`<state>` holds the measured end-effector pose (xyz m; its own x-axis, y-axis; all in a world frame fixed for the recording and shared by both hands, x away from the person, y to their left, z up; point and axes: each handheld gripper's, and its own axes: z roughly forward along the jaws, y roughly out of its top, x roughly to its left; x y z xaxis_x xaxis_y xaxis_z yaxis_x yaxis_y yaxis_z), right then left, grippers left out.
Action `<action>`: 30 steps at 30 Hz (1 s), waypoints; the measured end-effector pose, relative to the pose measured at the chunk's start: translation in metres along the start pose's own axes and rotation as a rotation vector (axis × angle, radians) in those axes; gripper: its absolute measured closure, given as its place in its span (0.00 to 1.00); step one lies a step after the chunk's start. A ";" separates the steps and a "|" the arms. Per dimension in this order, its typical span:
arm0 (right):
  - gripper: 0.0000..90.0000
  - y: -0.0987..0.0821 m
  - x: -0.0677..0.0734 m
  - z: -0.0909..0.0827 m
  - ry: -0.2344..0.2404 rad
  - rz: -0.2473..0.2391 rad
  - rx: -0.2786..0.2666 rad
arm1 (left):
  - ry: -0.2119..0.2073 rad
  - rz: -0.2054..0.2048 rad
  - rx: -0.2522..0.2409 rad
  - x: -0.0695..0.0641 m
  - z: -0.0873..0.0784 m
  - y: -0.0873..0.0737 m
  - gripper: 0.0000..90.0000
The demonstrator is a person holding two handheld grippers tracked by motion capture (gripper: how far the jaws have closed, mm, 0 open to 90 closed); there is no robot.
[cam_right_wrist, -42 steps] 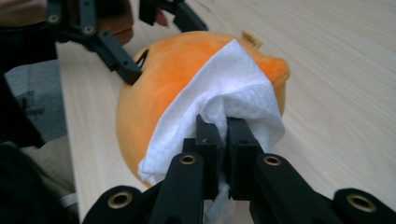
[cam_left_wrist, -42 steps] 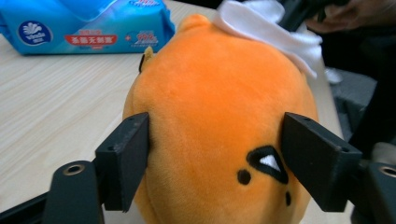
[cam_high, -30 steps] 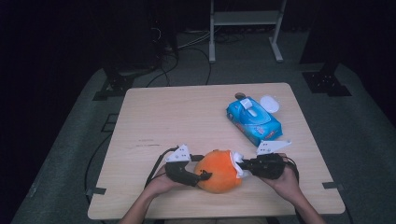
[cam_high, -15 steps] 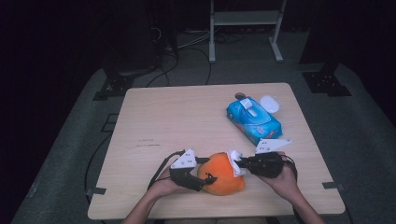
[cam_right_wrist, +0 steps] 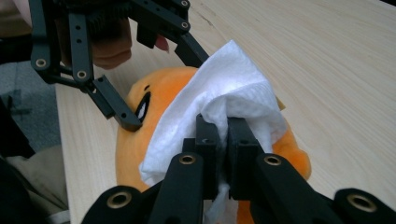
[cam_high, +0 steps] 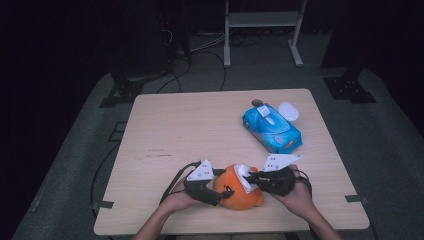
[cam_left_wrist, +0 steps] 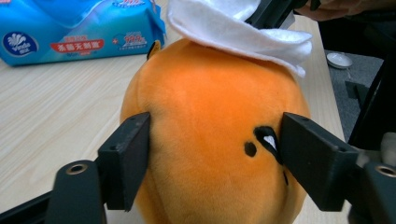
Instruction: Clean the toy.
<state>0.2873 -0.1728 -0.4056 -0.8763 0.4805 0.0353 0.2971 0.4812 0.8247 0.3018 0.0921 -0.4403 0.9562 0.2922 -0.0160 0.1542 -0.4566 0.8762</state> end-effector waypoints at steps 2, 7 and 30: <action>0.94 -0.002 -0.005 -0.002 -0.004 0.011 0.000 | 0.000 -0.014 -0.006 0.001 0.000 -0.001 0.32; 0.94 -0.016 -0.019 -0.010 -0.037 0.048 0.031 | 0.001 -0.089 -0.012 0.012 -0.002 -0.007 0.32; 0.94 -0.013 -0.006 -0.010 0.006 0.012 0.017 | 0.060 -0.097 -0.042 0.020 -0.003 -0.009 0.33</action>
<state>0.2850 -0.1890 -0.4110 -0.8749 0.4820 0.0481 0.3137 0.4882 0.8144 0.3183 0.1045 -0.4467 0.9204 0.3839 -0.0742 0.2340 -0.3886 0.8912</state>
